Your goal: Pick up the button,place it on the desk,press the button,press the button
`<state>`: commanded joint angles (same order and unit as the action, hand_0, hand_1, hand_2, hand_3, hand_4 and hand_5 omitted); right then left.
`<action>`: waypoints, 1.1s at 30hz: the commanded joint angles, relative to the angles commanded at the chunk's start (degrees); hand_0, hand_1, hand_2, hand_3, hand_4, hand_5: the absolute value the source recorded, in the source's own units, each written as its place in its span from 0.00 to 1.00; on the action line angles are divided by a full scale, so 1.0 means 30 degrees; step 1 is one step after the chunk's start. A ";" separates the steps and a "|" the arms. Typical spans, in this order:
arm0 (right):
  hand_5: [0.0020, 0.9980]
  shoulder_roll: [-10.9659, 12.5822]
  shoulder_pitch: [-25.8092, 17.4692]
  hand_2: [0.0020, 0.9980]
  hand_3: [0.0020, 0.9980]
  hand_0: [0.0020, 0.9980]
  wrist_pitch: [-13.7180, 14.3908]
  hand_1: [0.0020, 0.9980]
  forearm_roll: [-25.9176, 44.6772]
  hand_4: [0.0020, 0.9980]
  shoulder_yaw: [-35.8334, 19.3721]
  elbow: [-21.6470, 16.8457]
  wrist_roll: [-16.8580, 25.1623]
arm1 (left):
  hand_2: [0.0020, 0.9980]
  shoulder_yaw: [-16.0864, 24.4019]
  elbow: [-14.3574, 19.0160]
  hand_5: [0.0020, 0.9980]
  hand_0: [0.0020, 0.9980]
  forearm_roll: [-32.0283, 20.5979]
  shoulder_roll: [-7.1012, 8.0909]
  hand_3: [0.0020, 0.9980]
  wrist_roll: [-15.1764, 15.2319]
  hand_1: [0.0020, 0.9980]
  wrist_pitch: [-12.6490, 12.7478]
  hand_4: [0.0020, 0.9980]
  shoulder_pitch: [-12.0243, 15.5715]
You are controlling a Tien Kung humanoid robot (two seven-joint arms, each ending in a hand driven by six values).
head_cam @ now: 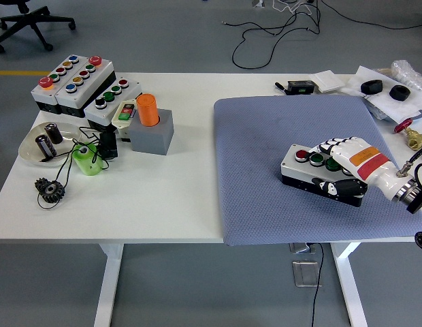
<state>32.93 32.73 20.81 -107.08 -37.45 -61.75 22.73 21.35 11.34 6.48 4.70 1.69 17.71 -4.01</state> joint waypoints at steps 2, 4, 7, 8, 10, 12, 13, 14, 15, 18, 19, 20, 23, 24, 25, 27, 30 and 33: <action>0.00 0.0027 0.0062 0.72 1.00 0.53 -0.0159 0.56 -0.0063 0.70 0.0035 0.0073 -0.0093 | 0.58 -0.0024 0.0001 1.00 0.63 0.0001 0.0006 0.56 -0.0011 0.60 -0.0003 0.36 -0.0001; 0.00 0.0057 0.0219 0.72 1.00 0.53 -0.0399 0.56 -0.0188 0.70 0.0203 0.0326 -0.0263 | 0.58 -0.0051 0.0009 1.00 0.63 -0.0016 0.0015 0.56 -0.0014 0.60 -0.0011 0.36 0.0006; 0.00 0.0091 0.0360 0.72 1.00 0.53 -0.0637 0.56 -0.0179 0.70 0.0382 0.0602 -0.0348 | 0.58 -0.0050 0.0007 1.00 0.63 -0.0033 0.0010 0.56 -0.0008 0.60 -0.0007 0.36 0.0013; 0.00 0.0097 0.0386 0.78 1.00 0.57 -0.0666 0.61 -0.0161 0.72 0.0416 0.0653 -0.0353 | 0.58 -0.0047 0.0006 1.00 0.63 -0.0033 0.0008 0.56 -0.0007 0.60 -0.0006 0.36 0.0016; 0.00 0.0105 0.0437 0.78 1.00 0.57 -0.0785 0.61 -0.0214 0.72 0.0414 0.0773 -0.0428 | 0.58 -0.0080 0.0005 1.00 0.63 -0.0057 0.0008 0.56 -0.0007 0.60 -0.0010 0.36 0.0016; 0.00 0.0171 0.0356 0.78 1.00 0.57 -0.0771 0.61 -0.0205 0.72 0.0228 0.0648 -0.0436 | 0.58 -0.0105 0.0010 1.00 0.63 -0.0054 0.0016 0.56 -0.0008 0.60 -0.0022 0.36 0.0019; 0.00 0.0182 0.0341 0.78 1.00 0.57 -0.0762 0.61 -0.0199 0.72 0.0199 0.0622 -0.0433 | 0.58 -0.0107 0.0011 1.00 0.63 -0.0054 0.0018 0.56 -0.0008 0.60 -0.0024 0.36 0.0021; 0.00 0.0307 0.0217 0.90 1.00 0.71 -0.0724 0.73 -0.0084 0.73 0.0041 0.0373 -0.0446 | 0.58 -0.0093 0.0011 1.00 0.63 -0.0048 0.0018 0.56 -0.0002 0.60 -0.0023 0.36 0.0024; 0.00 0.0411 0.0115 0.90 1.00 0.71 -0.0693 0.73 0.0013 0.73 -0.0088 0.0067 -0.0457 | 0.58 -0.0081 0.0011 1.00 0.63 -0.0044 0.0017 0.56 0.0004 0.60 -0.0021 0.36 0.0026; 0.00 0.0803 -0.0218 0.90 1.00 0.71 -0.0729 0.73 0.0030 0.73 -0.0486 -0.0762 -0.0652 | 0.58 -0.0025 0.0023 1.00 0.63 0.0041 0.0051 0.56 0.0002 0.60 -0.0036 0.36 0.0015; 0.00 0.0901 -0.0300 0.90 1.00 0.71 -0.0748 0.73 0.0023 0.73 -0.0583 -0.1124 -0.0708 | 0.58 -0.0015 0.0026 1.00 0.63 0.0061 0.0060 0.56 0.0001 0.60 -0.0041 0.36 0.0012; 0.00 0.1034 -0.0402 0.98 1.00 0.84 -0.0811 0.86 -0.0010 0.76 -0.0718 -0.1458 -0.0819 | 0.58 0.0010 0.0029 1.00 0.63 0.0085 0.0068 0.56 0.0002 0.60 -0.0037 0.36 0.0008; 0.00 0.1310 -0.0642 0.98 1.00 0.84 -0.1006 0.86 -0.0205 0.76 -0.1071 -0.2224 -0.1218 | 0.58 0.0049 0.0037 1.00 0.63 0.0106 0.0084 0.56 0.0012 0.60 -0.0039 0.36 0.0014; 0.00 0.1392 -0.0743 0.98 1.00 0.84 -0.1157 0.86 -0.0283 0.76 -0.1218 -0.2440 -0.1416 | 0.58 0.0054 0.0038 1.00 0.63 0.0127 0.0093 0.56 0.0007 0.60 -0.0044 0.36 0.0015; 0.00 0.1483 -0.0881 0.98 1.00 0.84 -0.1298 0.86 -0.0353 0.76 -0.1376 -0.2645 -0.1609 | 0.58 0.0058 0.0038 1.00 0.63 0.0154 0.0099 0.56 0.0000 0.60 -0.0043 0.36 0.0008; 0.00 0.1617 -0.1099 1.00 1.00 0.89 -0.1490 0.89 -0.0448 0.78 -0.1609 -0.2986 -0.1915 | 0.58 0.0063 0.0037 1.00 0.63 0.0196 0.0107 0.56 -0.0011 0.60 -0.0037 0.36 -0.0005; 0.00 0.1989 -0.2233 1.00 1.00 0.89 -0.1834 0.89 -0.0572 0.78 -0.2749 -0.4172 -0.2914 | 0.58 0.0199 0.0052 1.00 0.63 0.0288 0.0139 0.56 0.0026 0.60 -0.0030 0.36 -0.0016; 0.00 0.2049 -0.3498 1.00 1.00 0.91 -0.1806 0.91 -0.0694 0.80 -0.4028 -0.5315 -0.3721 | 0.58 0.0303 0.0055 1.00 0.63 0.0302 0.0147 0.56 0.0078 0.59 -0.0013 0.36 -0.0009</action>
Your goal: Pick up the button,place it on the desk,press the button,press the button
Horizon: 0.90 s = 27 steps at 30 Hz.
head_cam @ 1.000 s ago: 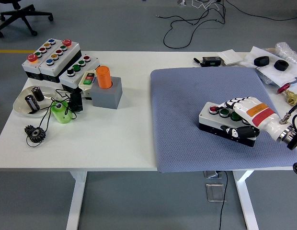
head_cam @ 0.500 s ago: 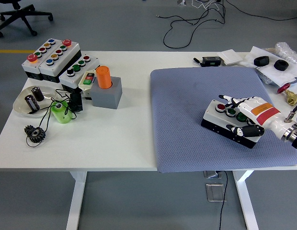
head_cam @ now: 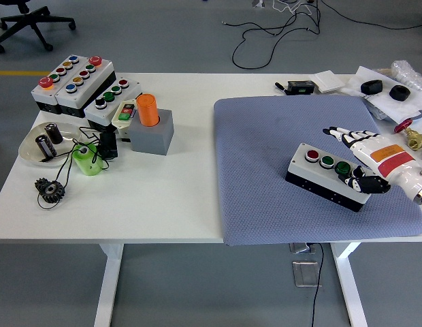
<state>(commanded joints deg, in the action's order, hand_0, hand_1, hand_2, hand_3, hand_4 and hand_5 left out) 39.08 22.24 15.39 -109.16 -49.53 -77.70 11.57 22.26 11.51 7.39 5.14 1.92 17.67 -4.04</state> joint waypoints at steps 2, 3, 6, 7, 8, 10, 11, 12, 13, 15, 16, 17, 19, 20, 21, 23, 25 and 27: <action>0.00 -0.0145 -0.0786 1.00 1.00 0.91 0.0397 0.91 -0.0490 0.80 -0.0623 -0.0646 -0.0630 | 0.58 -0.0015 0.0000 1.00 0.63 0.0021 0.0007 0.56 -0.0004 0.59 -0.0005 0.36 -0.0005; 0.00 -0.0206 -0.0982 1.00 1.00 0.91 0.0571 0.91 -0.0635 0.80 -0.0737 -0.0775 -0.0768 | 0.58 -0.0035 0.0001 1.00 0.63 0.0026 0.0010 0.56 -0.0010 0.59 -0.0011 0.36 -0.0007; 0.00 -0.0516 -0.1492 1.00 1.00 0.91 0.1073 0.90 -0.1053 0.82 -0.1023 -0.0781 -0.1103 | 0.57 -0.0127 -0.0001 1.00 0.63 0.0036 0.0013 0.55 -0.0062 0.59 -0.0025 0.36 -0.0020; 0.00 -0.0593 -0.1624 1.00 1.00 0.91 0.1149 0.90 -0.1056 0.82 -0.1107 -0.0763 -0.1177 | 0.57 -0.0143 -0.0002 1.00 0.63 0.0034 0.0013 0.55 -0.0071 0.59 -0.0025 0.36 -0.0022; 0.00 -0.0699 -0.1838 1.00 1.00 0.91 0.1231 0.90 -0.1108 0.82 -0.1256 -0.0780 -0.1284 | 0.57 -0.0127 -0.0001 1.00 0.63 0.0045 0.0014 0.55 -0.0071 0.59 -0.0027 0.36 -0.0019; 0.00 -0.0871 -0.2240 1.00 1.00 0.91 0.1367 0.90 -0.1179 0.82 -0.1528 -0.0851 -0.1447 | 0.57 -0.0112 0.0005 1.00 0.63 0.0038 0.0017 0.55 -0.0061 0.59 -0.0028 0.36 -0.0018; 0.00 -0.1022 -0.2545 1.00 1.00 0.91 0.1475 0.90 -0.1214 0.82 -0.1750 -0.0933 -0.1547 | 0.57 -0.0104 0.0000 1.00 0.63 0.0063 0.0021 0.55 -0.0066 0.59 -0.0030 0.36 -0.0029; 0.00 -0.1121 -0.2752 1.00 1.00 0.91 0.1493 0.90 -0.1209 0.82 -0.1895 -0.0999 -0.1595 | 0.57 -0.0113 -0.0002 1.00 0.63 0.0066 0.0024 0.55 -0.0069 0.59 -0.0030 0.36 -0.0038; 0.00 -0.1179 -0.2875 1.00 1.00 0.91 0.1506 0.90 -0.1224 0.82 -0.1974 -0.1040 -0.1625 | 0.57 -0.0113 -0.0001 1.00 0.63 0.0070 0.0026 0.55 -0.0071 0.59 -0.0029 0.36 -0.0042; 0.00 -0.1344 -0.3298 1.00 1.00 0.91 0.1536 0.90 -0.1311 0.82 -0.2234 -0.1176 -0.1714 | 0.57 -0.0122 0.0003 1.00 0.63 0.0077 0.0037 0.55 -0.0074 0.59 -0.0031 0.36 -0.0054; 0.00 -0.1361 -0.3348 1.00 1.00 0.91 0.1536 0.90 -0.1317 0.82 -0.2266 -0.1191 -0.1723 | 0.57 -0.0125 0.0003 1.00 0.63 0.0076 0.0039 0.55 -0.0075 0.59 -0.0031 0.36 -0.0056; 0.00 -0.1413 -0.3545 1.00 1.00 0.91 0.1548 0.90 -0.1319 0.83 -0.2389 -0.1225 -0.1747 | 0.57 -0.0119 0.0003 1.00 0.63 0.0109 0.0043 0.55 -0.0081 0.59 -0.0029 0.36 -0.0061; 0.00 -0.1494 -0.3877 1.00 1.00 0.91 0.1540 0.90 -0.1313 0.83 -0.2577 -0.1239 -0.1797 | 0.57 -0.0134 0.0004 1.00 0.63 0.0096 0.0047 0.55 -0.0077 0.59 -0.0029 0.36 -0.0063; 0.00 -0.1507 -0.3932 1.00 1.00 0.91 0.1538 0.90 -0.1312 0.83 -0.2607 -0.1240 -0.1806 | 0.57 -0.0136 0.0004 1.00 0.63 0.0093 0.0048 0.55 -0.0077 0.59 -0.0029 0.36 -0.0063; 0.00 -0.1505 -0.4101 1.00 1.00 0.91 0.1512 0.90 -0.1313 0.83 -0.2652 -0.1249 -0.1819 | 0.57 -0.0135 0.0004 1.00 0.63 0.0095 0.0046 0.55 -0.0078 0.59 -0.0029 0.36 -0.0064; 0.00 -0.1496 -0.4394 1.00 1.00 0.91 0.1481 0.90 -0.1198 0.83 -0.2686 -0.1328 -0.1820 | 0.57 -0.0147 0.0003 1.00 0.63 0.0133 0.0060 0.55 -0.0089 0.59 -0.0033 0.36 -0.0067; 0.00 -0.1457 -0.4690 1.00 1.00 0.91 0.1502 0.90 -0.1178 0.83 -0.2750 -0.1628 -0.1855 | 0.57 -0.0165 -0.0002 1.00 0.63 0.0117 0.0060 0.55 -0.0093 0.59 -0.0033 0.36 -0.0073; 0.00 -0.1461 -0.5036 1.00 1.00 0.91 0.1531 0.90 -0.1034 0.83 -0.2958 -0.2084 -0.1892 | 0.57 -0.0180 -0.0003 1.00 0.63 0.0089 0.0062 0.55 -0.0084 0.59 -0.0030 0.36 -0.0069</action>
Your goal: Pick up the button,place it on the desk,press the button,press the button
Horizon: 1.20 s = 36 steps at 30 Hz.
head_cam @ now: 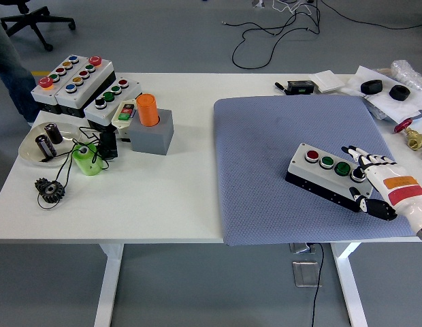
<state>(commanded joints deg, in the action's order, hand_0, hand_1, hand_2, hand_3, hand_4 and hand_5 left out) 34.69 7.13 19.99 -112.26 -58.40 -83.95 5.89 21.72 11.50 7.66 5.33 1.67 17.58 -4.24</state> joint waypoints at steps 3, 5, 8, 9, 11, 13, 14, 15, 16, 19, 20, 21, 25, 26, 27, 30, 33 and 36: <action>0.00 -0.0056 -0.0358 1.00 1.00 0.91 0.0045 0.90 0.0116 0.85 -0.0352 -0.0548 -0.0061 | 0.57 -0.0055 -0.0001 1.00 0.63 -0.0007 0.0013 0.55 -0.0006 0.59 -0.0001 0.36 -0.0009; 0.00 -0.0110 -0.0521 1.00 1.00 0.91 0.0108 0.90 0.0232 0.85 -0.0573 -0.0781 -0.0107 | 0.57 -0.0045 0.0001 1.00 0.63 0.0018 0.0025 0.55 -0.0009 0.59 0.0003 0.36 -0.0015; 0.00 -0.0190 -0.0507 1.00 1.00 0.91 0.0246 0.90 0.0289 0.86 -0.0629 -0.0783 -0.0137 | 0.56 -0.0048 -0.0008 1.00 0.63 -0.0013 0.0025 0.55 0.0004 0.59 0.0013 0.36 -0.0013; 0.00 -0.0272 -0.0398 1.00 1.00 0.91 0.0342 0.90 0.0273 0.86 -0.0582 -0.0575 -0.0138 | 0.56 -0.0082 -0.0009 1.00 0.63 -0.0044 0.0022 0.55 0.0004 0.59 0.0016 0.36 -0.0012; 0.00 -0.0461 -0.0147 1.00 1.00 0.91 0.0451 0.90 0.0220 0.86 -0.0493 0.0013 -0.0173 | 0.56 -0.0131 -0.0009 1.00 0.63 -0.0049 0.0019 0.55 -0.0013 0.59 0.0009 0.36 -0.0011; 0.00 -0.0626 0.0069 1.00 1.00 0.91 0.0484 0.90 0.0157 0.86 -0.0407 0.0636 -0.0209 | 0.56 -0.0168 -0.0011 1.00 0.63 -0.0066 0.0007 0.55 -0.0027 0.59 0.0012 0.36 -0.0013; 0.00 -0.0657 0.0116 1.00 1.00 0.91 0.0490 0.90 0.0142 0.86 -0.0389 0.0781 -0.0216 | 0.56 -0.0175 -0.0012 1.00 0.63 -0.0070 0.0004 0.55 -0.0029 0.59 0.0013 0.36 -0.0013; 0.00 -0.0745 0.0257 1.00 1.00 0.91 0.0527 0.90 0.0139 0.86 -0.0307 0.1167 -0.0231 | 0.56 -0.0199 -0.0014 1.00 0.63 -0.0113 -0.0002 0.55 -0.0021 0.59 0.0013 0.36 -0.0009; 0.00 -0.0765 0.0288 1.00 1.00 0.91 0.0535 0.90 0.0139 0.86 -0.0288 0.1266 -0.0234 | 0.56 -0.0204 -0.0015 1.00 0.63 -0.0123 -0.0003 0.55 -0.0019 0.59 0.0013 0.36 -0.0008; 0.00 -0.0933 0.0464 1.00 1.00 0.91 0.0589 0.90 0.0083 0.86 -0.0280 0.1908 -0.0253 | 0.56 -0.0249 -0.0008 1.00 0.63 -0.0122 -0.0007 0.55 -0.0034 0.59 0.0009 0.36 -0.0007; 0.00 -0.0956 0.0513 1.00 1.00 0.91 0.0626 0.90 0.0011 0.86 -0.0296 0.2073 -0.0285 | 0.57 -0.0259 -0.0013 1.00 0.63 -0.0141 -0.0012 0.55 -0.0034 0.59 0.0015 0.36 -0.0006; 0.00 -0.0971 0.0544 1.00 1.00 0.91 0.0650 0.90 -0.0034 0.86 -0.0306 0.2177 -0.0306 | 0.57 -0.0265 -0.0016 1.00 0.63 -0.0153 -0.0015 0.55 -0.0034 0.59 0.0019 0.36 -0.0005; 0.00 -0.0929 0.0721 1.00 1.00 0.91 0.0711 0.90 -0.0053 0.86 -0.0482 0.2619 -0.0309 | 0.57 -0.0331 -0.0019 1.00 0.63 -0.0183 -0.0016 0.55 -0.0049 0.59 0.0013 0.36 -0.0004; 0.00 -0.0922 0.0774 1.00 1.00 0.91 0.0726 0.89 -0.0003 0.86 -0.0543 0.2737 -0.0283 | 0.56 -0.0323 -0.0018 1.00 0.63 -0.0175 -0.0014 0.55 -0.0051 0.59 0.0013 0.36 -0.0002; 0.00 -0.0918 0.0804 1.00 1.00 0.91 0.0737 0.89 0.0026 0.86 -0.0577 0.2802 -0.0270 | 0.56 -0.0318 -0.0018 1.00 0.63 -0.0170 -0.0014 0.55 -0.0053 0.59 0.0013 0.36 -0.0002; 0.00 -0.0920 0.1054 1.00 1.00 0.91 0.0762 0.89 0.0109 0.86 -0.0718 0.3144 -0.0239 | 0.56 -0.0393 -0.0027 1.00 0.63 -0.0219 -0.0019 0.55 -0.0062 0.59 0.0005 0.36 0.0000; 0.00 -0.1051 0.1533 1.00 1.00 0.91 0.0776 0.89 0.0185 0.86 -0.0713 0.3576 -0.0214 | 0.56 -0.0541 -0.0025 1.00 0.63 -0.0313 -0.0030 0.55 -0.0088 0.59 -0.0010 0.36 0.0009; 0.00 -0.1191 0.1958 1.00 1.00 0.91 0.0779 0.89 0.0176 0.86 -0.0596 0.3898 -0.0208 | 0.56 -0.0710 -0.0040 1.00 0.63 -0.0412 -0.0047 0.55 -0.0126 0.59 -0.0022 0.36 0.0001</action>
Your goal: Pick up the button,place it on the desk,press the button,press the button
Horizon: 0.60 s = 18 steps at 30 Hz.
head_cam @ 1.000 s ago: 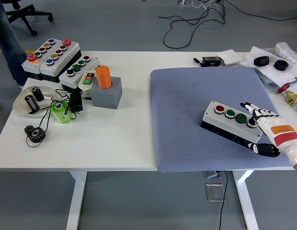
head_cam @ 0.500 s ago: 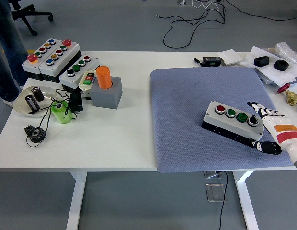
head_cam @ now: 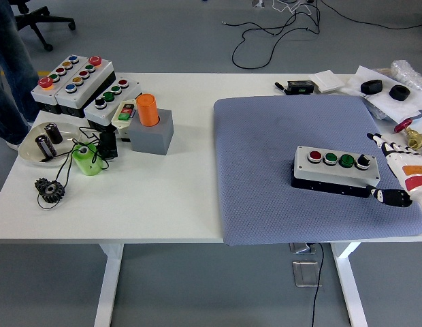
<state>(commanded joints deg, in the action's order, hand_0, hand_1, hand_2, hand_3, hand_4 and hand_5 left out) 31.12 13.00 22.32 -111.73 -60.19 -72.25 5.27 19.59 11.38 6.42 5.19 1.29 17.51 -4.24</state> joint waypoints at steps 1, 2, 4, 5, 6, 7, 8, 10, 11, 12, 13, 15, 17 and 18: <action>0.00 -0.0066 0.0175 1.00 1.00 0.91 0.0003 0.89 -0.0002 0.86 0.0051 0.0135 0.0002 | 0.56 -0.0042 -0.0003 1.00 0.63 -0.0026 -0.0004 0.55 -0.0007 0.59 -0.0004 0.36 0.0000; 0.00 -0.0114 0.0302 1.00 1.00 0.91 0.0005 0.89 -0.0004 0.86 0.0088 0.0234 0.0004 | 0.56 -0.0067 -0.0005 1.00 0.63 -0.0042 -0.0007 0.55 -0.0011 0.59 -0.0006 0.36 0.0001; 0.00 -0.0256 0.0614 1.00 1.00 0.91 0.0008 0.89 0.0020 0.86 0.0166 0.0494 0.0018 | 0.56 -0.0110 -0.0004 1.00 0.63 -0.0069 -0.0009 0.55 -0.0017 0.59 -0.0009 0.36 0.0007; 0.00 -0.0318 0.0786 1.00 1.00 0.91 -0.0009 0.89 0.0049 0.86 0.0254 0.0600 0.0023 | 0.56 -0.0133 -0.0008 1.00 0.63 -0.0082 -0.0013 0.55 -0.0023 0.59 -0.0007 0.36 0.0008; 0.00 -0.0344 0.0856 1.00 1.00 0.91 -0.0016 0.89 0.0061 0.86 0.0291 0.0642 0.0024 | 0.56 -0.0142 -0.0009 1.00 0.63 -0.0088 -0.0014 0.55 -0.0026 0.59 -0.0007 0.36 0.0009; 0.00 -0.0392 0.1013 1.00 1.00 0.91 -0.0062 0.89 0.0042 0.86 0.0428 0.0719 0.0014 | 0.56 -0.0152 -0.0008 1.00 0.63 -0.0094 -0.0016 0.55 -0.0026 0.59 -0.0001 0.36 0.0014; 0.00 -0.0409 0.1068 1.00 1.00 0.90 -0.0078 0.89 0.0035 0.85 0.0477 0.0746 0.0011 | 0.56 -0.0155 -0.0008 1.00 0.63 -0.0097 -0.0016 0.55 -0.0025 0.59 0.0001 0.36 0.0015; 0.00 -0.0519 0.1292 1.00 1.00 0.90 -0.0239 0.89 0.0105 0.85 0.0584 0.0973 0.0033 | 0.56 -0.0145 -0.0005 1.00 0.63 -0.0069 -0.0011 0.55 -0.0029 0.59 0.0005 0.36 0.0013; 0.00 -0.0561 0.1362 1.00 1.00 0.90 -0.0286 0.89 0.0141 0.85 0.0583 0.1064 0.0041 | 0.56 -0.0143 -0.0002 1.00 0.63 -0.0067 -0.0006 0.55 -0.0027 0.59 0.0008 0.36 0.0009; 0.00 -0.0582 0.1400 1.00 1.00 0.90 -0.0296 0.89 0.0154 0.85 0.0573 0.1102 0.0046 | 0.56 -0.0128 -0.0001 1.00 0.63 -0.0054 -0.0002 0.55 -0.0025 0.59 0.0009 0.36 0.0007; 0.00 -0.0615 0.1469 1.00 1.00 0.90 -0.0293 0.89 0.0167 0.85 0.0540 0.1158 0.0056 | 0.56 -0.0080 0.0001 1.00 0.63 -0.0016 0.0006 0.55 -0.0021 0.59 0.0013 0.36 0.0005; 0.00 -0.0680 0.1672 1.00 1.00 0.90 -0.0344 0.89 0.0164 0.85 0.0447 0.1254 0.0104 | 0.56 -0.0070 -0.0007 1.00 0.63 -0.0042 0.0011 0.55 -0.0004 0.59 0.0022 0.36 -0.0005; 0.00 -0.0680 0.1781 1.00 1.00 0.90 -0.0437 0.89 0.0111 0.85 0.0321 0.1159 0.0097 | 0.56 -0.0094 -0.0011 1.00 0.63 -0.0023 0.0014 0.55 -0.0026 0.59 0.0016 0.36 -0.0020; 0.00 -0.0567 0.1674 1.00 1.00 0.90 -0.0574 0.89 0.0155 0.85 0.0125 0.0722 0.0113 | 0.56 -0.0091 -0.0004 1.00 0.63 0.0009 0.0019 0.55 -0.0054 0.59 0.0016 0.36 -0.0034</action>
<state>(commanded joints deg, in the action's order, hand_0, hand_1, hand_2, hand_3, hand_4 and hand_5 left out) 29.42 18.02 20.60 -111.27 -59.82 -70.09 5.61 19.32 11.37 6.45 5.24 1.13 17.56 -4.34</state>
